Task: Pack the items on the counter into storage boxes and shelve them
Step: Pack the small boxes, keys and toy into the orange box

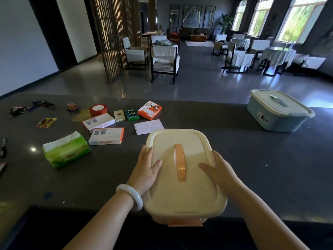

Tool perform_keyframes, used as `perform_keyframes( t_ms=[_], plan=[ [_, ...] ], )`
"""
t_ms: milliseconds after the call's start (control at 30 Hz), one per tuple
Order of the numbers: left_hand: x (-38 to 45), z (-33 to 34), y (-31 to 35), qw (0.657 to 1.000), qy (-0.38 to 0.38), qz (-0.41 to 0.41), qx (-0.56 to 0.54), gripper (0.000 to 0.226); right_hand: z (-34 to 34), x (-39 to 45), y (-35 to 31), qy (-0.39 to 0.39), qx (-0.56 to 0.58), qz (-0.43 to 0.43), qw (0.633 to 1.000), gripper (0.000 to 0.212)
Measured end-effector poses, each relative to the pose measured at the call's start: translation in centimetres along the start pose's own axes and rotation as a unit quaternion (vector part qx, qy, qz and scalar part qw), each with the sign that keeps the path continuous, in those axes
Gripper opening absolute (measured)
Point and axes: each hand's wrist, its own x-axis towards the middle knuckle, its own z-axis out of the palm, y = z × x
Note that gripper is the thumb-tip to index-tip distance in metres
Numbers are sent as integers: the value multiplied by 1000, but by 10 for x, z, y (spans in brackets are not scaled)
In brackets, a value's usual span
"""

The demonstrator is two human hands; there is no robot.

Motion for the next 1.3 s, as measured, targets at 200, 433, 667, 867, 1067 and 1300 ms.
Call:
perform_keyframes(
  t_ms=[200, 433, 667, 867, 1067, 1300],
  plan=[
    [10, 5, 3, 999, 11, -37, 3, 67, -3, 10, 0, 0, 15, -6, 1000, 55],
    [13, 4, 21, 998, 23, -60, 24, 70, -8, 25, 3, 0, 8, -21, 1000, 43],
    [26, 16, 78, 996, 72, -17, 54, 71, -61, 45, 10, 12, 37, -54, 998, 40],
    [47, 71, 156, 995, 90, 32, 41, 70, -148, 60, 49, 47, 44, -46, 997, 53],
    [65, 158, 220, 997, 45, 56, 30, 72, -229, 59, 116, 81, 62, 2, 995, 49],
    [65, 243, 217, 1000, -16, 21, -8, 75, -249, 58, 189, 57, 52, 54, 996, 58]
  ],
)
